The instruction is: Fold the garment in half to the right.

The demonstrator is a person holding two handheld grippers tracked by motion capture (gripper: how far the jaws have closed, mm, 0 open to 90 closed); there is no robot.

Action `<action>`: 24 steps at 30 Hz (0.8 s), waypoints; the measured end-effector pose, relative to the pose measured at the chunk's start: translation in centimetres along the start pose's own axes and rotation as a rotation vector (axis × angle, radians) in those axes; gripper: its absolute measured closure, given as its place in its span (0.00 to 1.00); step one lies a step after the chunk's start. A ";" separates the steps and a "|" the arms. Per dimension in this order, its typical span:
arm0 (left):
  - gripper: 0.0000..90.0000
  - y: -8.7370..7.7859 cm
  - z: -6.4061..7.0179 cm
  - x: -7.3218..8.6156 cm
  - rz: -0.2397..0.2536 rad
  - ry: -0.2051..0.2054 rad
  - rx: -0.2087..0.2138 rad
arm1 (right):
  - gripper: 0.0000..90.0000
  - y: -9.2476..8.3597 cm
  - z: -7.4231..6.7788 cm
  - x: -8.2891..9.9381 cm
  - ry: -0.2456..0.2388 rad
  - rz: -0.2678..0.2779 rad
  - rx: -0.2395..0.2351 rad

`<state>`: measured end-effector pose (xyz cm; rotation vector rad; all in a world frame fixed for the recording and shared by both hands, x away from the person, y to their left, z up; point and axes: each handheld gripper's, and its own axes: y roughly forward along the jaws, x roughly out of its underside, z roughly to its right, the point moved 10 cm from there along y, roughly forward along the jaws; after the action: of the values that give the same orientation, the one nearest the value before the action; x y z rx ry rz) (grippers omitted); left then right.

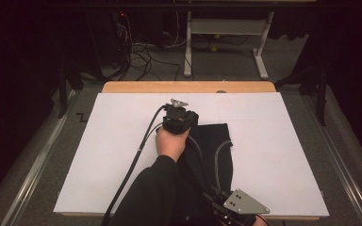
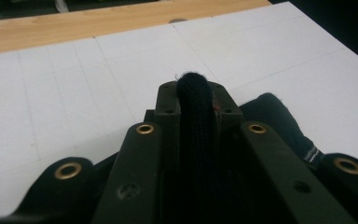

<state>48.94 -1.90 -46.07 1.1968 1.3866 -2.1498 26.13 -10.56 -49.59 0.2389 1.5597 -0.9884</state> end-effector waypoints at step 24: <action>0.78 2.9 2.4 0.7 -0.049 -0.004 0.029 | 0.73 -1.5 1.2 2.5 0.030 -0.070 0.027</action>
<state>49.26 -5.19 -47.91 1.1805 1.4011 -2.2113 25.39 -13.19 -51.03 0.2208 1.5921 -1.0651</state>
